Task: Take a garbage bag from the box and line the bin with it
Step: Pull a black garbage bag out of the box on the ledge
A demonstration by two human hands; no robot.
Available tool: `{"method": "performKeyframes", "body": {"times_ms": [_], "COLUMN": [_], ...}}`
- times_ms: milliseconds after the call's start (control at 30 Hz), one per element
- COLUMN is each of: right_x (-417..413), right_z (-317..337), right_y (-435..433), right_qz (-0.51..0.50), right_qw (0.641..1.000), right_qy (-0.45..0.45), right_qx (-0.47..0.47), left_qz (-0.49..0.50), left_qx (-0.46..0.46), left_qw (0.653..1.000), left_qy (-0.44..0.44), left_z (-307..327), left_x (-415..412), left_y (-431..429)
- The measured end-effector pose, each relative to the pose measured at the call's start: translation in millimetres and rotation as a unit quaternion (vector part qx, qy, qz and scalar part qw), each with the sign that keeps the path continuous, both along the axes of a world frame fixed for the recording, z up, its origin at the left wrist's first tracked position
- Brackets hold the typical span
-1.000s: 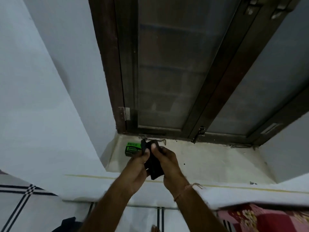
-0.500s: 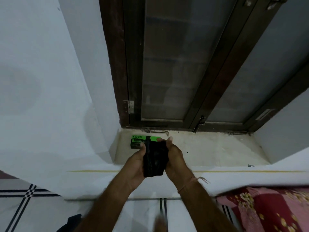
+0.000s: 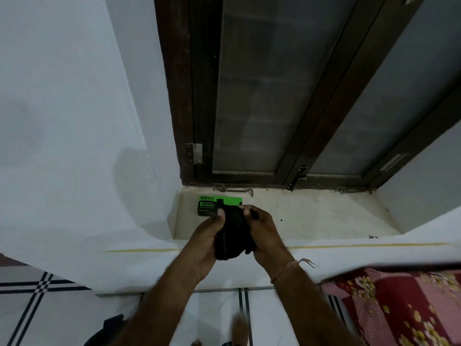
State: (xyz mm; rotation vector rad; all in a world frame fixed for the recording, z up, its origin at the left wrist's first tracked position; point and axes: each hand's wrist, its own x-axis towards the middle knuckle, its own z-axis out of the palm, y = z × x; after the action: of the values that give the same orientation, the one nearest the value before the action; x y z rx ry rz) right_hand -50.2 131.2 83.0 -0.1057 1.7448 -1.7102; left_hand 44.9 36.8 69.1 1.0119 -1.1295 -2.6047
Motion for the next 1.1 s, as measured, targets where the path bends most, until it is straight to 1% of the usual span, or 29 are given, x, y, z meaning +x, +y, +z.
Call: {"method": "performKeyframes", "body": {"times_ms": [67,133,167,233,367,600,667,733,833,1000,1100], "right_x": [2.2,3.5,2.5,-1.5,-14.3,-43.0,-45.1,-46.6,-54.3,-71.6,-70.7], "right_z": [5.0,8.8,7.0,3.7,-0.4,-5.6,-5.6,-3.5,-1.7,-3.0,-3.7], "right_y": [6.3,14.0,16.7,17.8,19.2,31.0,32.0,34.9,42.3,49.5,46.5], "right_qz": [0.040,0.106,0.120,0.111,0.112,0.108,0.120,0.147,0.177,0.186,0.187], "right_qw": [0.999,0.993,0.991,0.992,0.993,0.993,0.991,0.985,0.980,0.979,0.977], "right_qy": [-0.013,0.031,0.055,0.062,0.032,0.014,-0.001,-0.016,0.004,0.062,0.084], "right_qx": [-0.035,-0.034,-0.027,-0.016,-0.024,-0.033,-0.061,-0.084,-0.092,-0.051,-0.058], "left_qz": [-0.003,-0.006,-0.006,-0.010,-0.012,0.022,0.037,0.050,0.057,0.103,0.121], "left_qx": [-0.014,0.000,0.007,-0.001,-0.066,0.000,-0.001,-0.026,-0.049,0.001,0.004], "left_qw": [1.000,1.000,1.000,1.000,0.998,1.000,0.999,0.998,0.997,0.995,0.993], "left_qy": [-0.005,-0.007,-0.007,-0.010,0.005,0.004,0.010,0.014,0.011,0.005,-0.010], "left_z": [-4.2,-6.1,-6.6,-5.2,-0.6,0.0,4.4,6.6,9.0,8.1,14.1], "left_x": [0.3,0.5,0.9,0.4,-2.8,-15.6,-20.1,-23.6,-28.0,-31.9,-39.2], "left_y": [-0.9,0.0,1.1,3.6,7.4,17.1,24.6,30.2,34.2,40.1,48.1]}}
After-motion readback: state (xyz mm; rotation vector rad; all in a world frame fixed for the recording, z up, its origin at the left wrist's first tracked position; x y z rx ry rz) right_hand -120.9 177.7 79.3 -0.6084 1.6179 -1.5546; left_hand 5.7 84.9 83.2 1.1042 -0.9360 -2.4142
